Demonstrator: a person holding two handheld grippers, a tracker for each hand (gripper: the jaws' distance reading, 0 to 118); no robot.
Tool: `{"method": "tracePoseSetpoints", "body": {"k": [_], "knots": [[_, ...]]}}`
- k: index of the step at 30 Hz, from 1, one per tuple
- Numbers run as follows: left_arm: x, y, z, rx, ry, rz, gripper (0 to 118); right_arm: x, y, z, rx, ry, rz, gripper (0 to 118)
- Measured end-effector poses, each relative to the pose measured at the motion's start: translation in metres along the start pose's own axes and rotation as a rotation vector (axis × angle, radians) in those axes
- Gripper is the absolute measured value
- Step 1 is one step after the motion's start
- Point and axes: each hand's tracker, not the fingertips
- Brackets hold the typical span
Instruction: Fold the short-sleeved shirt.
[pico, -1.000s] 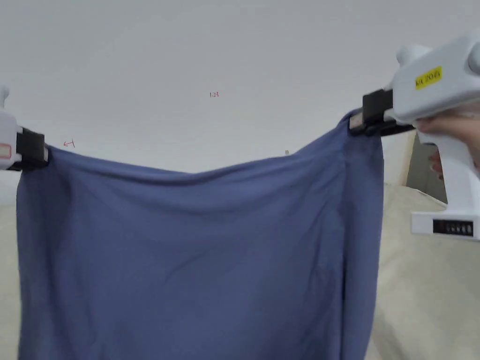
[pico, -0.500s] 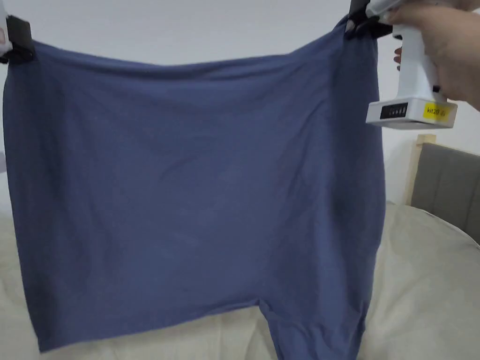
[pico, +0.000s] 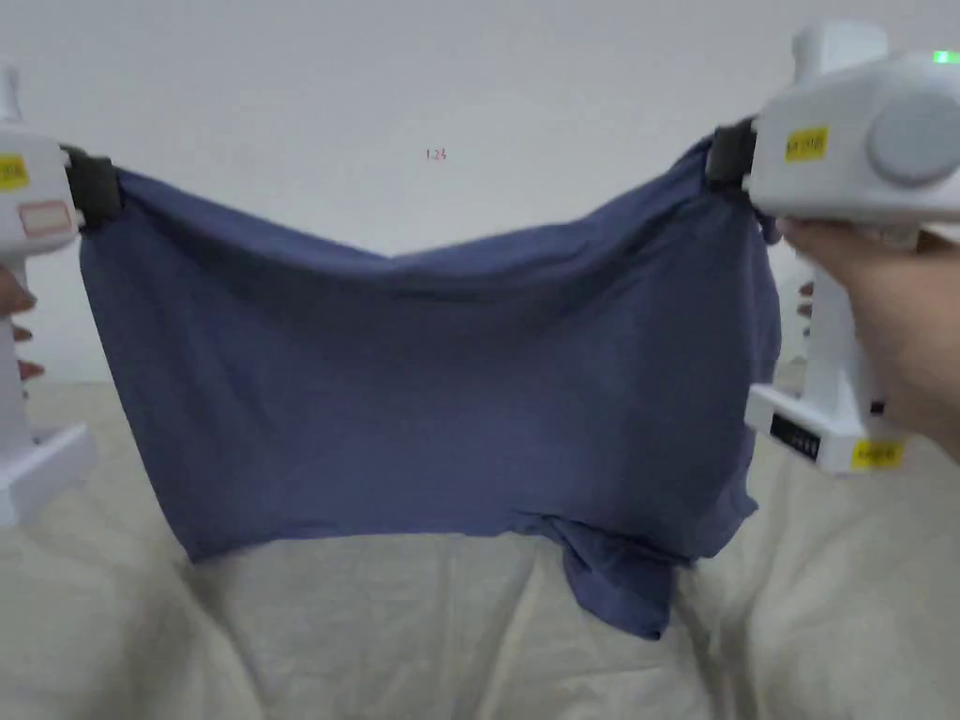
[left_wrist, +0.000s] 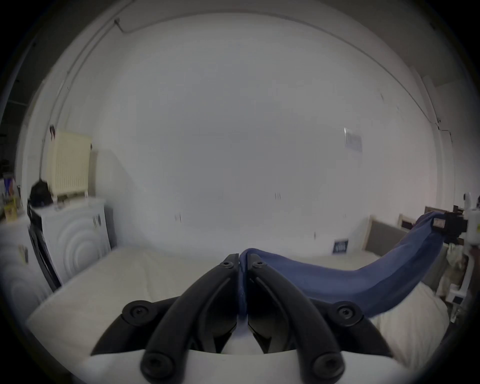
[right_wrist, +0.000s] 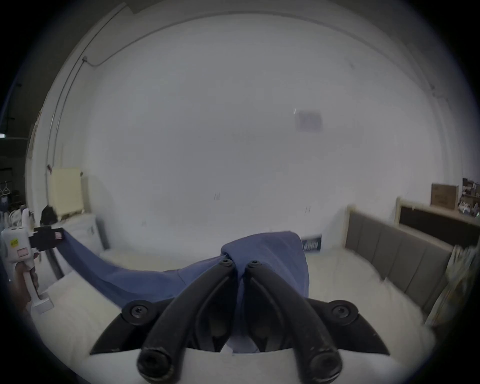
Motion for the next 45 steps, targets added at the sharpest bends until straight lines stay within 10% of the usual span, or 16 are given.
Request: {"method": "tracePoseSetpoints", "body": {"k": [11,20,33,45], "knots": [[0.008,-0.265,0.109,-0.276,-0.073,0.050,6,0.013,-0.301,0.105,-0.414,0.012,-0.147,2],[-0.002,-0.262,0.216,-0.230,-0.044,0.047,6,0.041,-0.286,0.220,-0.345,0.036,-0.280,2],[-0.032,-0.270,0.292,-0.374,-0.003,0.049,6,0.054,-0.274,0.287,-0.482,0.148,-0.159,2],[-0.022,-0.351,0.267,-0.722,0.030,-0.217,6,0.062,-0.361,0.244,-0.900,0.024,-0.064,4]]}}
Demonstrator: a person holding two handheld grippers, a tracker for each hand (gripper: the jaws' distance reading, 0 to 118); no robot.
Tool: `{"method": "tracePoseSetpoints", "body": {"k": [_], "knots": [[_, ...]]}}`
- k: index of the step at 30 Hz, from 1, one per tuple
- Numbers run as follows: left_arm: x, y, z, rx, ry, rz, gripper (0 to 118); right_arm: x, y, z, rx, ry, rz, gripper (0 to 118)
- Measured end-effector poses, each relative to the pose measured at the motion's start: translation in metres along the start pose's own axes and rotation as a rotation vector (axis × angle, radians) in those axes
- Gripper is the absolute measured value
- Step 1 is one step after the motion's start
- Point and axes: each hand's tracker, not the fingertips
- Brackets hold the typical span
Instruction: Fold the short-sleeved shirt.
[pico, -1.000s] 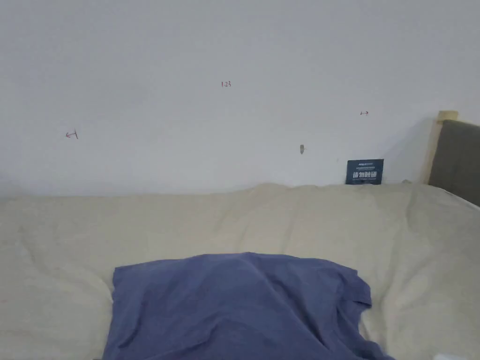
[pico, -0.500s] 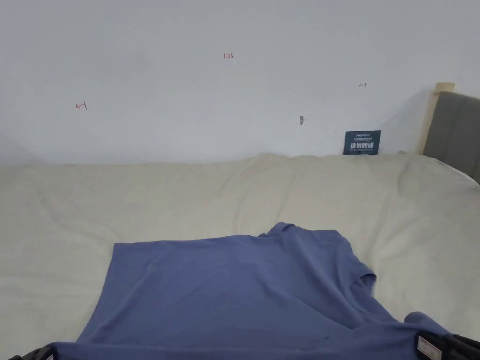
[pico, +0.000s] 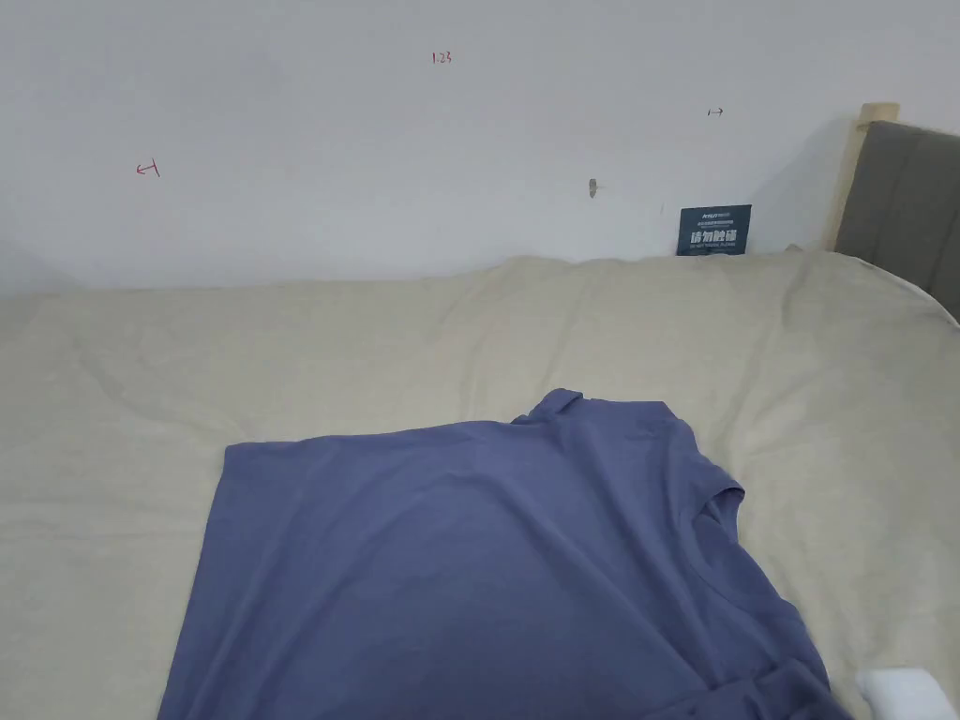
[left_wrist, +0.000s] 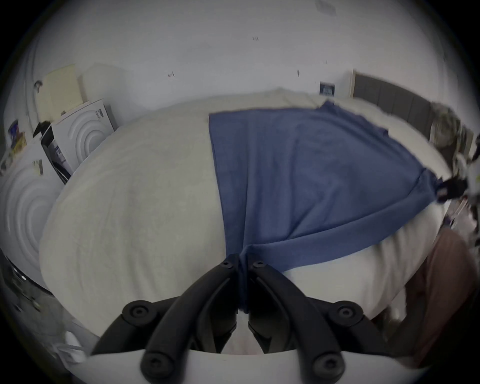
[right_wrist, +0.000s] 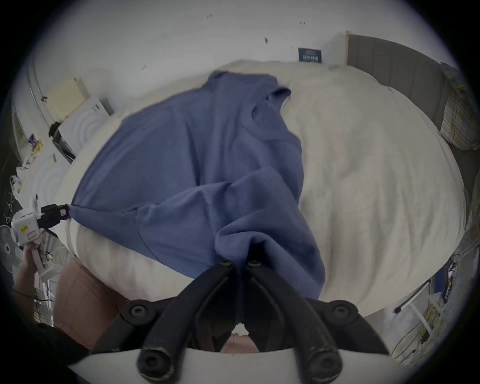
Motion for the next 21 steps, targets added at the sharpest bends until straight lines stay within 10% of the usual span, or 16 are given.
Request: {"method": "tracePoseSetpoints", "body": {"k": [5,8,10,15,17,18,20,21], "knots": [[0.007,-0.001,0.002,0.019,0.065,-0.041,34,0.001,0.008,0.007,0.013,0.071,-0.044,27],[-0.012,0.005,0.015,0.016,-0.028,0.154,113,0.004,0.010,0.024,0.067,0.139,-0.193,65],[-0.026,0.010,0.035,0.088,-0.124,0.270,117,0.000,0.016,0.045,0.154,0.132,-0.217,87],[-0.038,0.034,0.092,0.191,-0.112,0.298,117,-0.031,0.033,0.113,0.428,0.061,-0.064,87],[-0.037,0.041,0.110,0.212,-0.116,0.277,113,-0.051,0.031,0.132,0.505,0.034,-0.005,86],[-0.034,0.043,0.119,0.239,-0.124,0.259,92,-0.059,0.027,0.138,0.547,0.048,0.027,71],[-0.027,0.044,0.132,0.291,-0.103,0.223,35,-0.074,0.024,0.142,0.611,0.052,0.050,0],[-0.023,0.044,0.135,0.294,-0.061,0.211,0,-0.080,0.022,0.140,0.625,0.005,0.036,0]]}}
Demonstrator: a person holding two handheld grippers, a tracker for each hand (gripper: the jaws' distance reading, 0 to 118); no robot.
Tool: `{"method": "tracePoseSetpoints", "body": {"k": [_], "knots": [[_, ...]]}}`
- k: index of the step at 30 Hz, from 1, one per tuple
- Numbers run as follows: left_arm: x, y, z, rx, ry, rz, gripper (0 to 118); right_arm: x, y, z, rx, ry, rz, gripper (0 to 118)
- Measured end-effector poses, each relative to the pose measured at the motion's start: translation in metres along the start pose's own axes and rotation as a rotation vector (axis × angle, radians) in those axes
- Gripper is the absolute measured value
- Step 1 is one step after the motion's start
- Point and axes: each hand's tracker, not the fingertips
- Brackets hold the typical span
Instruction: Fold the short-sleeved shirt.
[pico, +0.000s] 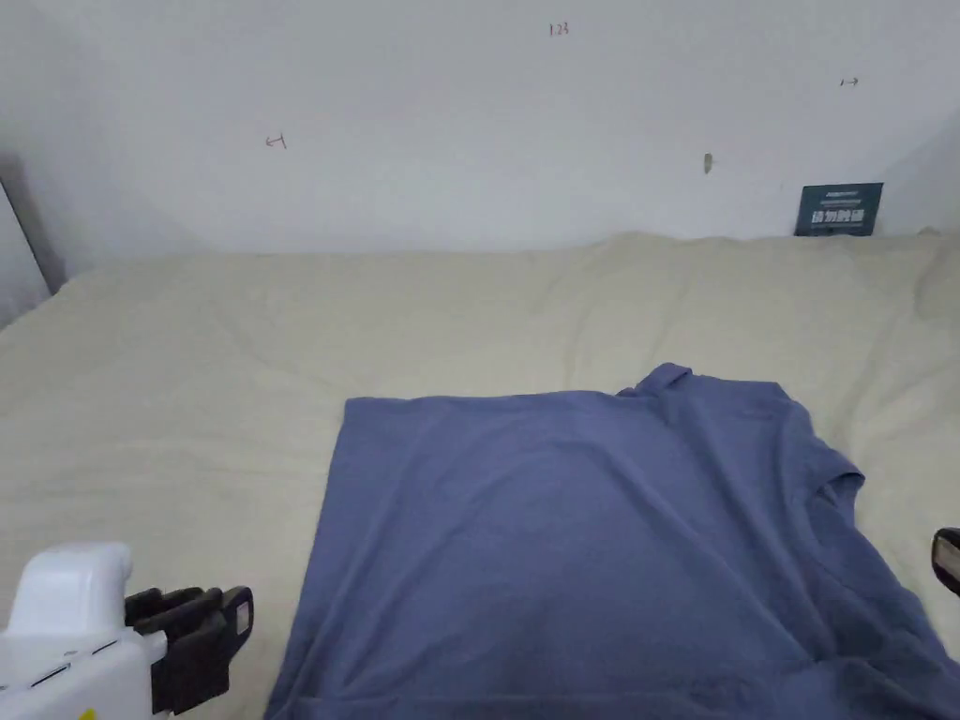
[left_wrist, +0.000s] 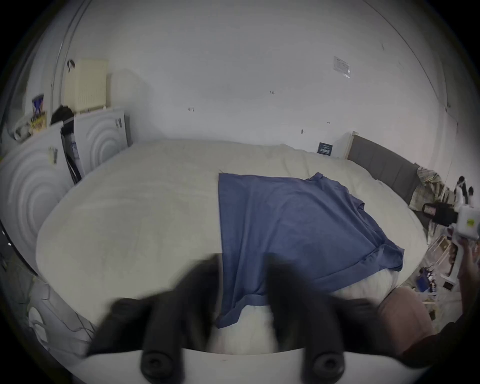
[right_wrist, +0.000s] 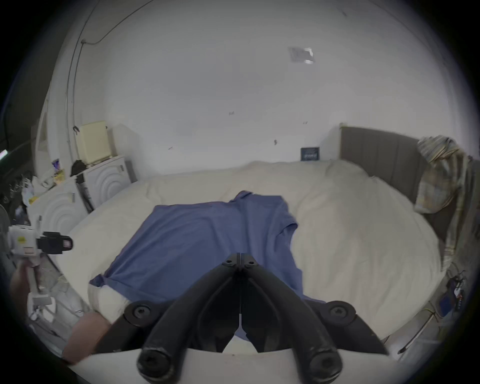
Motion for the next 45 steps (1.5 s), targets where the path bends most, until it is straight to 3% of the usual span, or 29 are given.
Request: {"method": "tracePoseSetpoints", "body": {"k": [1,3,6,8,11,15,16,17,18,19,20,21,25,26,27,28,29,31,36,39,40,41,44,45], "knots": [[0.004,-0.001,0.001,-0.010,0.010,0.006,0,-0.003,-0.002,0.001,-0.004,-0.036,0.008,0],[0.005,-0.002,0.005,-0.006,0.009,0.014,0,0.000,-0.005,-0.001,-0.014,0.072,-0.041,0],[0.004,-0.006,0.001,-0.014,-0.006,0.029,0,-0.001,-0.012,-0.005,-0.049,0.089,-0.066,0],[-0.002,-0.005,-0.013,-0.097,0.026,0.007,0,-0.001,-0.015,-0.005,-0.063,0.071,-0.053,0],[-0.015,-0.010,-0.051,-0.450,-0.018,0.037,0,-0.003,-0.021,-0.008,-0.099,0.104,-0.039,0],[-0.023,-0.027,-0.081,-0.457,-0.021,0.057,0,-0.010,-0.030,-0.013,-0.148,0.125,-0.009,0],[-0.029,-0.031,-0.086,-0.452,-0.028,0.092,11,-0.011,-0.032,-0.014,-0.159,0.127,0.000,0],[-0.032,-0.034,-0.091,-0.445,-0.045,0.119,41,-0.013,-0.035,-0.015,-0.168,0.128,0.006,0],[-0.034,-0.037,-0.096,-0.444,-0.085,0.145,95,-0.014,-0.037,-0.017,-0.179,0.130,0.009,0],[-0.034,-0.041,-0.103,-0.463,-0.103,0.158,118,-0.014,-0.035,-0.017,-0.189,0.135,0.010,0],[-0.035,-0.040,-0.097,-0.385,-0.101,0.158,115,-0.014,-0.036,-0.018,-0.194,0.140,0.007,0],[-0.034,-0.043,-0.101,-0.481,-0.079,0.171,116,-0.014,-0.038,-0.019,-0.201,0.145,0.004,0],[-0.022,-0.054,-0.123,-0.568,-0.039,0.082,111,-0.011,-0.040,-0.023,-0.217,0.148,-0.003,0],[-0.018,-0.056,-0.124,-0.566,-0.029,0.030,97,-0.010,-0.041,-0.024,-0.221,0.147,-0.004,0],[-0.011,-0.058,-0.124,-0.556,-0.010,-0.023,64,-0.007,-0.041,-0.026,-0.226,0.145,-0.006,0],[-0.006,-0.058,-0.124,-0.554,0.011,-0.064,46,-0.006,-0.041,-0.028,-0.231,0.143,-0.006,0],[0.001,-0.061,-0.123,-0.556,0.064,-0.117,41,-0.004,-0.042,-0.029,-0.233,0.141,-0.007,0],[0.006,-0.060,-0.116,-0.499,0.033,-0.152,11,-0.002,-0.041,-0.029,-0.232,0.134,-0.012,0],[-0.005,-0.060,-0.106,-0.422,0.018,-0.037,7,0.023,-0.033,-0.021,-0.136,0.062,-0.028,0],[-0.010,-0.059,-0.104,-0.399,0.008,-0.009,7,0.053,-0.028,-0.019,-0.153,0.004,-0.116,0],[-0.009,-0.059,-0.102,-0.398,0.015,-0.019,7,0.063,-0.028,-0.018,-0.160,-0.002,-0.156,4],[-0.008,-0.059,-0.100,-0.390,0.018,-0.021,7,0.072,-0.028,-0.018,-0.179,0.003,-0.189,24],[-0.006,-0.055,-0.097,-0.374,0.007,-0.023,7,0.093,-0.034,-0.031,-0.344,-0.004,-0.247,59],[-0.004,-0.053,-0.096,-0.368,0.001,-0.026,7,0.095,-0.040,-0.037,-0.405,-0.048,-0.243,102]]}}
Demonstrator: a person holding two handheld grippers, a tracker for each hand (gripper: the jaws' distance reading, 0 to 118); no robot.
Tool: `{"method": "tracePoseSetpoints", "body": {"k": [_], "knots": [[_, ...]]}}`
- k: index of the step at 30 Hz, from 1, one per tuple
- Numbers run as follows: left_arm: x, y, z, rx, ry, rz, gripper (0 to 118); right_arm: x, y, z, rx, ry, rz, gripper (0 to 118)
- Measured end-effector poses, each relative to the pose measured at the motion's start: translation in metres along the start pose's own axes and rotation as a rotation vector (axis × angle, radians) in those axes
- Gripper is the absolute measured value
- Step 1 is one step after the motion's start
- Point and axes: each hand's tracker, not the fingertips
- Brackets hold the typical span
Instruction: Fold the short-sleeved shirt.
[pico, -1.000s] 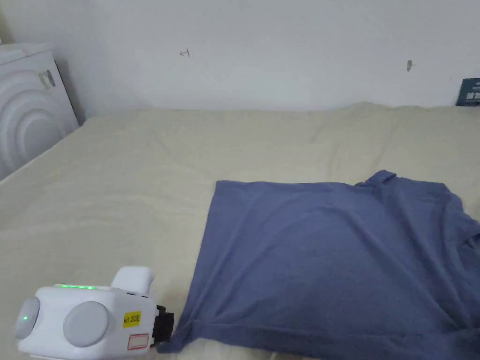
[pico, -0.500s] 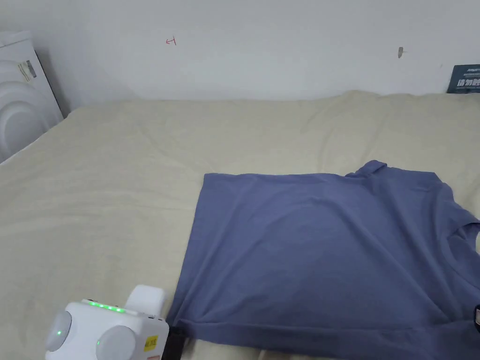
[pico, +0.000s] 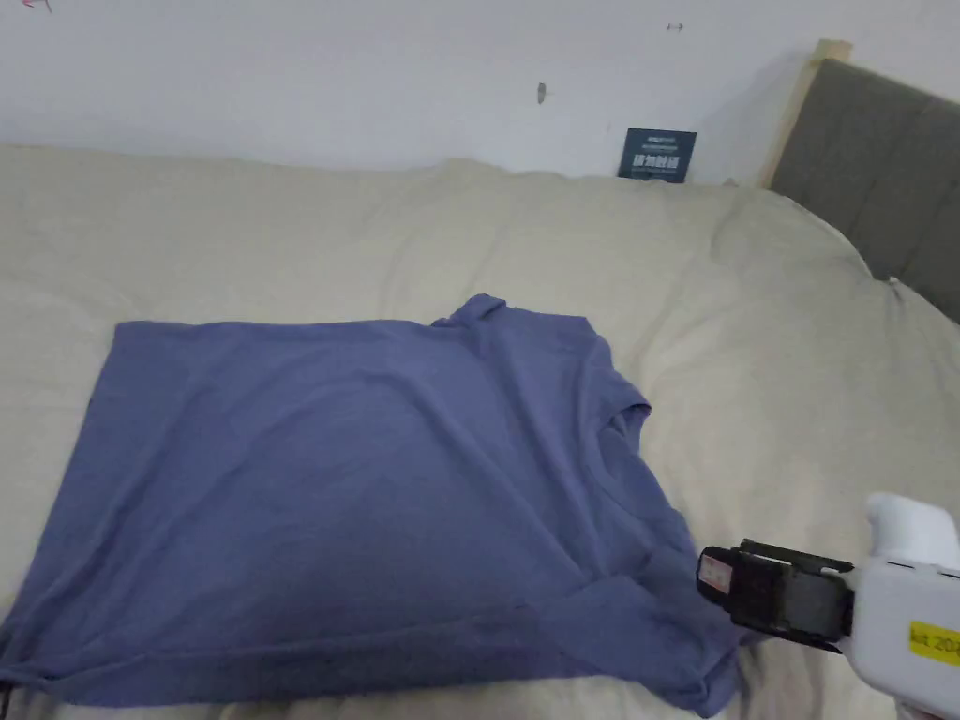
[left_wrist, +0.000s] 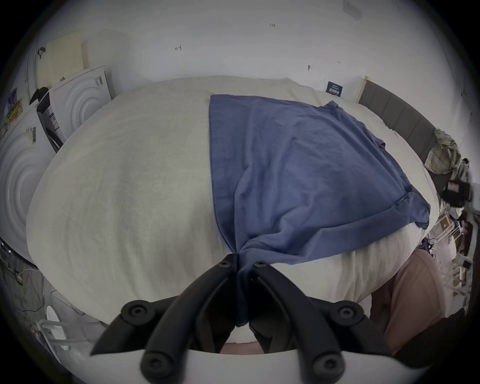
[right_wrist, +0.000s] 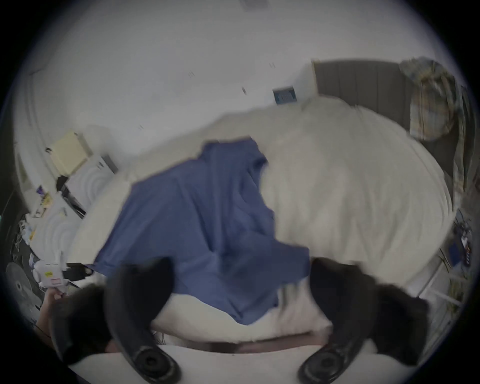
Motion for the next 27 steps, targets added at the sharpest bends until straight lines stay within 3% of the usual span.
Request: {"method": "tracePoseSetpoints", "body": {"k": [1,5,11,13,15,16,17,18,23,27], "knots": [[0.001,0.001,0.001,0.011,-0.001,-0.004,7,0.007,-0.005,-0.006,-0.009,-0.008,-0.010,110],[0.021,0.003,0.014,0.025,-0.017,0.006,7,0.008,-0.014,-0.039,-0.150,-0.066,0.033,110],[0.022,0.008,0.013,0.014,-0.037,0.012,7,0.010,-0.023,-0.081,-0.114,-0.102,0.026,108],[0.023,0.008,0.010,0.002,-0.028,0.006,7,0.014,-0.023,-0.086,-0.102,-0.104,-0.013,84],[0.021,0.007,0.008,-0.007,-0.027,0.012,7,0.013,-0.024,-0.084,-0.096,-0.099,-0.028,25],[0.019,0.006,0.007,-0.011,-0.033,0.022,7,0.011,-0.025,-0.082,-0.077,-0.152,-0.009,9],[0.018,0.005,0.007,-0.010,-0.038,0.034,7,0.013,-0.026,-0.077,-0.053,-0.141,0.010,5],[0.018,0.004,0.007,0.000,-0.042,0.049,7,0.013,-0.028,-0.069,-0.037,-0.035,-0.008,5],[0.013,0.001,0.008,0.059,-0.038,0.094,7,0.006,-0.030,-0.043,0.045,-0.044,0.085,5],[0.013,-0.003,0.016,0.114,-0.032,0.106,7,0.004,-0.028,-0.032,0.029,-0.038,0.093,5]]}}
